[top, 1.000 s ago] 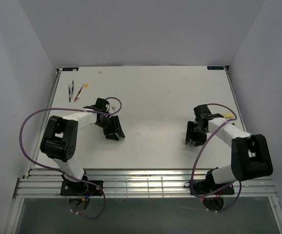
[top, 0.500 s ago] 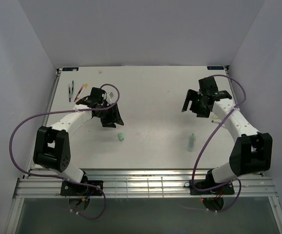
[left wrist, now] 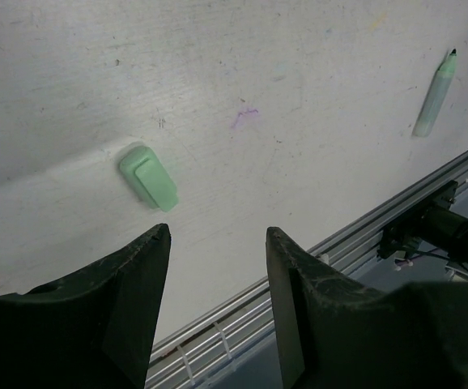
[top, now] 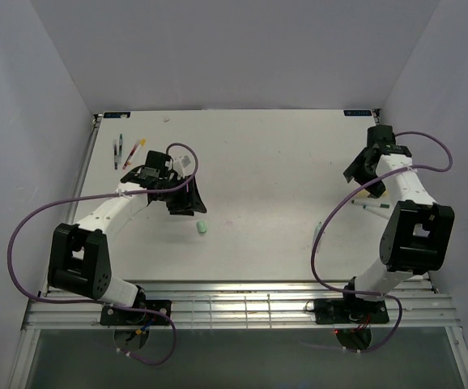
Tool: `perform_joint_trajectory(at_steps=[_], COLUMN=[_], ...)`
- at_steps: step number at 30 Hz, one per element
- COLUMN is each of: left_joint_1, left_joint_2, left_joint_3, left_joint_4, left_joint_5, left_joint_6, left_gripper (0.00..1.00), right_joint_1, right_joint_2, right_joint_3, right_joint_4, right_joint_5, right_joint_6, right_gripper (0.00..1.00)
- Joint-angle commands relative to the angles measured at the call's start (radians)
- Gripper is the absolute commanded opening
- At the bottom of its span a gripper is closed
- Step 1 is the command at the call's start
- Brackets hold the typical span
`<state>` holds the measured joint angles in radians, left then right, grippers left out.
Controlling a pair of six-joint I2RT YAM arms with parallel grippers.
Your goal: Open the pen caps
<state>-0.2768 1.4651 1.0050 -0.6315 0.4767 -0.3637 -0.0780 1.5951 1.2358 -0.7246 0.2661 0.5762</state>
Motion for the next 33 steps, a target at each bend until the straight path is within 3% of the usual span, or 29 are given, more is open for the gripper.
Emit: perform_joint_trajectory(at_steps=[1,18,33], left_joint_1=[0.004,0.004,0.004], left_joint_2=[-0.057,-0.009,0.004], left_joint_3=[-0.037,-0.009,-0.002], left_joint_4=[0.053,0.05,0.015], left_joint_5=[0.069,0.025,0.017], left_joint_6=[-0.013,-0.053,-0.041], left_gripper=[0.61,0.61,0.61], right_joint_1=[-0.051,-0.141,-0.141], right_joint_2=[0.052,0.318,0.33], right_joint_3=[0.092,0.254,0.105], right_joint_4=[0.024,0.027,0.094], right_joint_5=[0.078,0.039,-0.036], right_joint_6=[0.04,0.086,0.122], right_gripper=[0.78,0.73,0.68])
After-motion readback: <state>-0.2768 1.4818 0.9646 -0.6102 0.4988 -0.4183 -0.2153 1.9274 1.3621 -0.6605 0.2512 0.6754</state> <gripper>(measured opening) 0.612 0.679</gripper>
